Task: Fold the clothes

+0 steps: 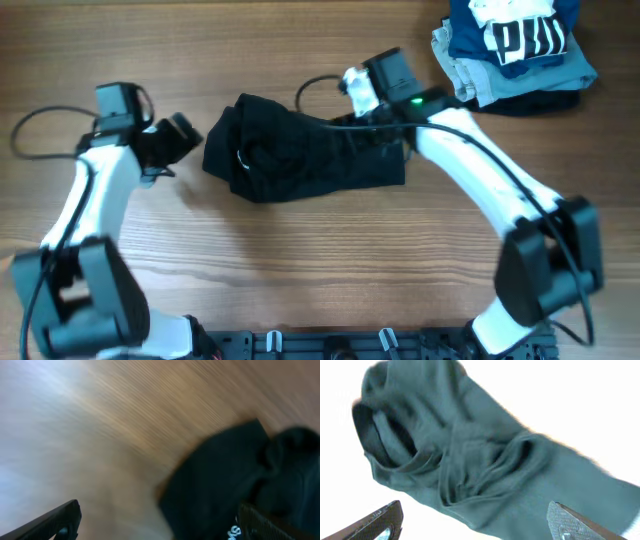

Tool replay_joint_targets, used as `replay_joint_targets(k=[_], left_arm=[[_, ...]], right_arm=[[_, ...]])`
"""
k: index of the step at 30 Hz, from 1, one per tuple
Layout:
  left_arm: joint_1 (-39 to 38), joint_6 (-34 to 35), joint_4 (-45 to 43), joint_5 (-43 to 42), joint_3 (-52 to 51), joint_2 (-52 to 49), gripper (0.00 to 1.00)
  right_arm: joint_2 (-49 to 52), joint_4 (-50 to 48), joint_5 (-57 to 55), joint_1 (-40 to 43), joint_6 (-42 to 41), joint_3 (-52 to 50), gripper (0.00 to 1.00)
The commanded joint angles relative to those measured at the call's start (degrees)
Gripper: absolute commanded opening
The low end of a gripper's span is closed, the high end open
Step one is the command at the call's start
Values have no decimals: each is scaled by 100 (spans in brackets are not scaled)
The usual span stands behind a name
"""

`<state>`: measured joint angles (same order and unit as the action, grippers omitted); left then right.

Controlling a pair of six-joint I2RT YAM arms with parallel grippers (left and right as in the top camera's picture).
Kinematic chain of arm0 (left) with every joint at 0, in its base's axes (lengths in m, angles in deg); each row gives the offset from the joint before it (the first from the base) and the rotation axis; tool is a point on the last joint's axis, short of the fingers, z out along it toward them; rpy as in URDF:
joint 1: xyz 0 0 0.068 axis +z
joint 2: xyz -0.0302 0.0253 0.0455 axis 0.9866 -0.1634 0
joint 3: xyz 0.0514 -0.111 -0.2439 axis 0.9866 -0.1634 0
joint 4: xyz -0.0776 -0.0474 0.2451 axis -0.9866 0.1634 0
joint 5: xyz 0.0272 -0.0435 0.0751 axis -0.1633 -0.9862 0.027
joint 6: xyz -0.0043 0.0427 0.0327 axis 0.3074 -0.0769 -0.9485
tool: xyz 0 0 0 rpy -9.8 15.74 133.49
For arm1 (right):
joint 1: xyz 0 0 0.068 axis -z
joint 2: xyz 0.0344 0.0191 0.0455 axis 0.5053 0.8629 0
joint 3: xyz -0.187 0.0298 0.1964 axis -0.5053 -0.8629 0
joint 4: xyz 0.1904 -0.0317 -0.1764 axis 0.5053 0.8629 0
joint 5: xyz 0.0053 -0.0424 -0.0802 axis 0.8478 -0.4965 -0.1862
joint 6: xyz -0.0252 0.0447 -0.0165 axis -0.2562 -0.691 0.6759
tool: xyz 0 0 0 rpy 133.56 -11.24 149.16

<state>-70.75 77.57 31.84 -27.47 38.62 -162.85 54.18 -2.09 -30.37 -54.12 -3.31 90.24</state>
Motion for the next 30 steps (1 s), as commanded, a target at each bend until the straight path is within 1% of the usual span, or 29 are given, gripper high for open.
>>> replay_joint_targets(k=[1, 5, 10, 14, 15, 16, 17, 18, 19, 20, 21, 23, 24, 25, 28, 29, 30], left_arm=[[-236, -643, -291, -909, -37, -695, 100], [-280, -1023, -599, -1377, -37, -1274, 100], [-293, -1163, -828, -1692, -37, -1655, 100], [-376, -1672, -1008, -2326, -37, -1886, 98], [-409, -1744, -1021, -2404, -37, -1912, 95], [-444, -1744, -1021, -2391, -37, -1930, 88], [-468, -1768, -1010, -2389, -37, -1930, 75], [-476, -1770, -988, -2376, -37, -1930, 53], [-474, -1759, -968, -2363, -37, -1930, 26], [-446, -1722, -925, -2371, -35, -1928, 11], [-409, -1650, -857, -2374, -22, -1915, 4], [-299, -1628, -564, -2371, 61, -1834, 4], [-225, -1631, -376, -2369, 131, -1762, 4], [-144, -1635, -188, -2365, 208, -1679, 4], [103, -1762, 348, -2297, 452, -1333, 4], [177, -1766, 544, -2205, 555, -1174, 4], [214, -1781, 669, -2138, 616, -1075, 4]], right_arm=[[-444, 103, -479, 229, -61, 197, 93], [-461, 313, -511, 289, -50, 197, 93], [-461, 367, -520, 289, -52, 197, 93], [-461, 369, -520, 289, -96, 197, 91], [-461, 372, -518, 289, -125, 197, 90], [-461, 372, -520, 289, -181, 197, 89], [-461, 372, -520, 291, -225, 197, 86], [-461, 372, -522, 291, -245, 197, 84], [-461, 372, -522, 291, -254, 195, 80], [-461, 376, -525, 291, -284, 190, 76], [-461, 378, -533, 291, -317, 186, 72], [-450, 393, -614, 291, -367, 149, 61], [-444, 380, -612, 293, -367, 103, 52], [-424, 372, -608, 297, -369, 57, 45], [-304, 367, -590, 302, -367, -55, 19], [-221, 365, -560, 302, -367, -79, 7], [-164, 363, -555, 302, -369, -92, 4]])
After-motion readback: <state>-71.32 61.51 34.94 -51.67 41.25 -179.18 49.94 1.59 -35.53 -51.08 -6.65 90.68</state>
